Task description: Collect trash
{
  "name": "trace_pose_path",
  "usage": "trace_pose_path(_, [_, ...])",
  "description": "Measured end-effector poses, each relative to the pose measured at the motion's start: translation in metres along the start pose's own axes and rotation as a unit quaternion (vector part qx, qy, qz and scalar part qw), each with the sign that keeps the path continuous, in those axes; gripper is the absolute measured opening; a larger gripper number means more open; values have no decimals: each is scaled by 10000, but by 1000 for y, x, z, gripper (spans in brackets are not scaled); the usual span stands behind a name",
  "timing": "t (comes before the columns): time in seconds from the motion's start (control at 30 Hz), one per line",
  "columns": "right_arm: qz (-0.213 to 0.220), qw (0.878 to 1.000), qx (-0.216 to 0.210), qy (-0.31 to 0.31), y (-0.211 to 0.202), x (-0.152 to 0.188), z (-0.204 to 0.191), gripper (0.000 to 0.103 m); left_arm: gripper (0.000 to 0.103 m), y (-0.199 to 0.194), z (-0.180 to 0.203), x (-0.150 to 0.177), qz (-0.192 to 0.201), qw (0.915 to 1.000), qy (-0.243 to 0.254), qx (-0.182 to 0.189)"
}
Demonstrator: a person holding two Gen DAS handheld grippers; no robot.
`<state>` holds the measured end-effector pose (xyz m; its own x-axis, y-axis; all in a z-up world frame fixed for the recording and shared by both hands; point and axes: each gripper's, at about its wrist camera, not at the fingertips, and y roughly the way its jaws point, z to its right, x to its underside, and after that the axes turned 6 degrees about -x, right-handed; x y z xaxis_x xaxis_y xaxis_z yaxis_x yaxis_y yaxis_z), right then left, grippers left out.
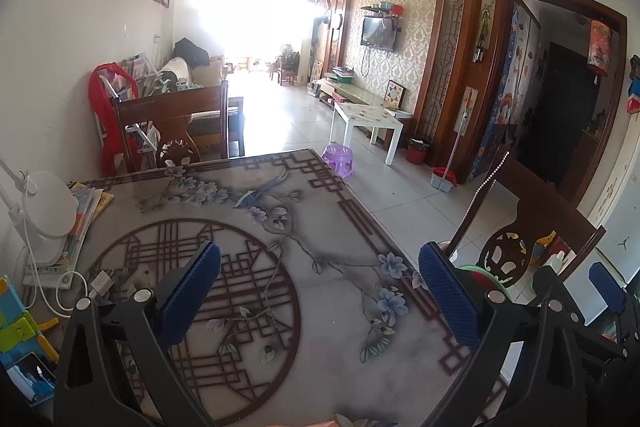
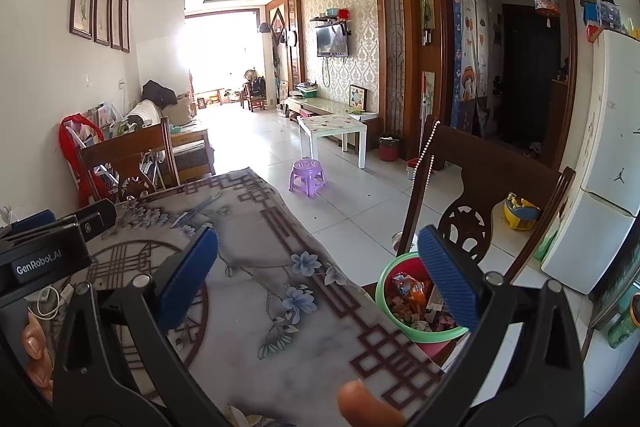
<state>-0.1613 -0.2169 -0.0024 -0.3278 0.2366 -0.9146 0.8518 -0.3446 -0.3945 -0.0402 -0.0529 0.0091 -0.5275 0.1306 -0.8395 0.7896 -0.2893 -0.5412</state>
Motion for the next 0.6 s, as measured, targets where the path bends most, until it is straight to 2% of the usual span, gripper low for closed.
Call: trace_pose_path(0.6, [-3,10000,13,5,0,0,0,98,95,1,-1,0,-32,10000,-6,14])
